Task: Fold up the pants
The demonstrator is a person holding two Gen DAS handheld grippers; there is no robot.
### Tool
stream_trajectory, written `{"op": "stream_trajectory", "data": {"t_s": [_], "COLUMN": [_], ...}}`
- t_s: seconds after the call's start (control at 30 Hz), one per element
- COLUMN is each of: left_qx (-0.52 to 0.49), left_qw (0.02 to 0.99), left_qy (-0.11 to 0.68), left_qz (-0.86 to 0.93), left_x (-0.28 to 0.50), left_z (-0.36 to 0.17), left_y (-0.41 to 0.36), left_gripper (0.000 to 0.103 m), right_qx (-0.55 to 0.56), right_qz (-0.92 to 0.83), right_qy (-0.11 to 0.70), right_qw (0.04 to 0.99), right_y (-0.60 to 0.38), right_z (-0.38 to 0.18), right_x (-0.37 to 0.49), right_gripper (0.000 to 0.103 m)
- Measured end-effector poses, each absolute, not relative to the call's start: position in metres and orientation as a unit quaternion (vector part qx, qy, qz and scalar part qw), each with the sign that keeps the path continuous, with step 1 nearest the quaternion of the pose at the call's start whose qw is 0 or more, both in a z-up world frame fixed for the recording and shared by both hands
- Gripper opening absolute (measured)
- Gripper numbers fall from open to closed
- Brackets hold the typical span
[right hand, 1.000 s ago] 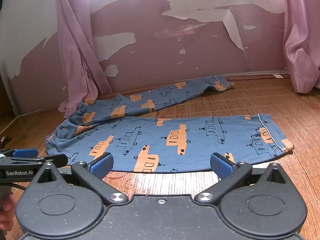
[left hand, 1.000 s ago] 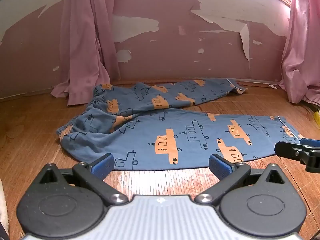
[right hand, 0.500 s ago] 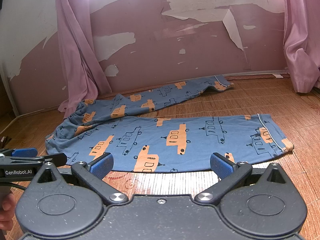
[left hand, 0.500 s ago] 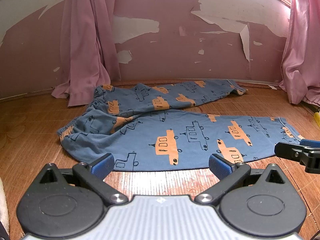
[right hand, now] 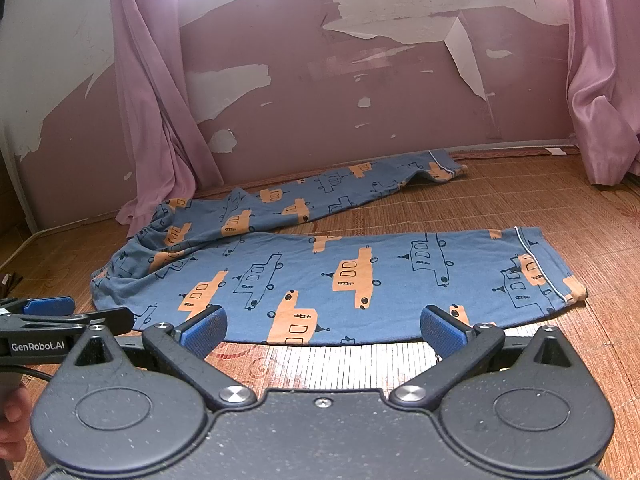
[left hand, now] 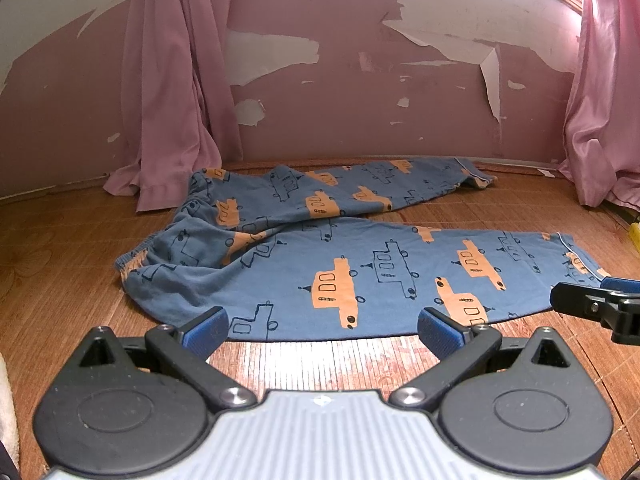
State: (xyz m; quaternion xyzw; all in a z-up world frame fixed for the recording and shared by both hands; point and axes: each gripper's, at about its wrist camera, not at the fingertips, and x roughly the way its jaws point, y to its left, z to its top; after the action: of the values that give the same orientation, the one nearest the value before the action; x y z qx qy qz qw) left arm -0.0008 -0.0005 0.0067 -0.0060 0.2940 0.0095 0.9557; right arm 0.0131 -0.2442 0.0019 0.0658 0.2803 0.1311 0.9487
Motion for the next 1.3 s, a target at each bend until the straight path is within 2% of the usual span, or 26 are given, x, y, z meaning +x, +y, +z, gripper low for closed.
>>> {"op": "stream_trajectory", "data": {"t_s": [0.53,0.7,0.9,1.13,1.2,1.3], "left_qx": [-0.002,0.003,0.040,0.063,0.073,0.115], "left_qw": [0.958,0.952,0.947,0.940,0.942,0.941], "left_qy": [0.288,0.307,0.319,0.333,0.326,0.319], "left_qz": [0.006,0.000,0.013,0.046,0.045,0.008], "left_x": [-0.002,0.008,0.051,0.138,0.173,0.233], "left_z": [0.003,0.004,0.047,0.134,0.142,0.127], "left_y": [-0.003,0.003,0.033,0.087,0.098,0.104], "left_gripper": [0.103,0.103,0.103,0.103,0.103,0.103], "right_qx": [0.066,0.058,0.009,-0.072,-0.089,-0.121], "right_qz": [0.130,0.132,0.167,0.227,0.236,0.244], "right_qy": [0.281,0.290,0.288,0.309,0.314,0.319], "right_qw": [0.948,0.946,0.943,0.921,0.915,0.908], "right_y": [-0.244,-0.245,-0.256,-0.270,-0.268,-0.261], "right_z": [0.002,0.005,0.025,0.050,0.051,0.041], "right_x": [0.014,0.018,0.048,0.138,0.179,0.244], "right_gripper": [0.103,0.103,0.103,0.103,0.103,0.102]}}
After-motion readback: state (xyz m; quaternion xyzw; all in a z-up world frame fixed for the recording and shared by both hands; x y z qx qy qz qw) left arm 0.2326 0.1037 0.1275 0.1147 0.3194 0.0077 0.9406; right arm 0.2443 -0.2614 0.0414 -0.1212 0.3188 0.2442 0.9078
